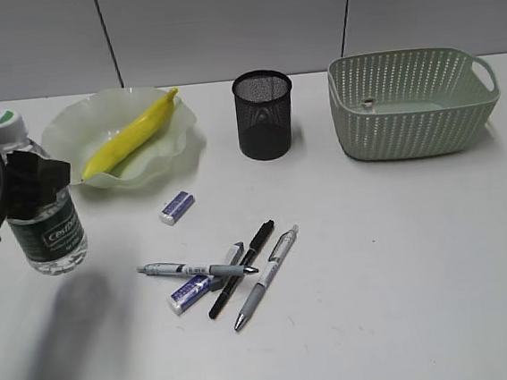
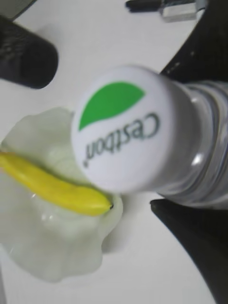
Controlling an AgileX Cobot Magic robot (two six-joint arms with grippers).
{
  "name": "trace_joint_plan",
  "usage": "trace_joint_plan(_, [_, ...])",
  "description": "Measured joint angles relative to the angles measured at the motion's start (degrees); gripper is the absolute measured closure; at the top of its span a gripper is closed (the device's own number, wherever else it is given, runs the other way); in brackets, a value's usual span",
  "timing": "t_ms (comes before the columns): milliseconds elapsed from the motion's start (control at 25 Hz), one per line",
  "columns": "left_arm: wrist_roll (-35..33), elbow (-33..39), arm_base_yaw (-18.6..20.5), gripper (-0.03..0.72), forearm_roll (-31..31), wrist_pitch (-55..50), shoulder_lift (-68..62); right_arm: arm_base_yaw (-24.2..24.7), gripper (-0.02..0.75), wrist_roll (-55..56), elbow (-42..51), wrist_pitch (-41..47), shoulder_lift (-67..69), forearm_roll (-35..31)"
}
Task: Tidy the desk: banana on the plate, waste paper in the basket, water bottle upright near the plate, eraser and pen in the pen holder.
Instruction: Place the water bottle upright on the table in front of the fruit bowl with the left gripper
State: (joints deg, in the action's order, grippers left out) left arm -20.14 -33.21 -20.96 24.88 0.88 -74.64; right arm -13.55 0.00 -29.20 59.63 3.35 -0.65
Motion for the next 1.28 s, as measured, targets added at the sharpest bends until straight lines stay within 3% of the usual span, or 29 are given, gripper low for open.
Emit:
trace_joint_plan(120, [0.9, 4.1, -0.7, 0.199, 2.4, 8.9, 0.3, 0.0, 0.372, 0.0, 0.0, 0.0, 0.0, 0.0])
trace_joint_plan(480, [6.5, 4.6, -1.1, 0.2, 2.6, 17.3, -6.9, 0.0, 0.372, 0.0, 0.0, 0.0, 0.0, 0.0])
trace_joint_plan(840, [7.6, 4.2, -1.1, 0.201, -2.6, 21.7, -14.1, 0.0, 0.372, 0.0, 0.0, 0.0, 0.0, 0.0])
trace_joint_plan(1280, [7.6, 4.1, -1.1, 0.162, -2.5, 20.8, -13.3, 0.0, 0.372, 0.0, 0.0, 0.0, 0.0, 0.0])
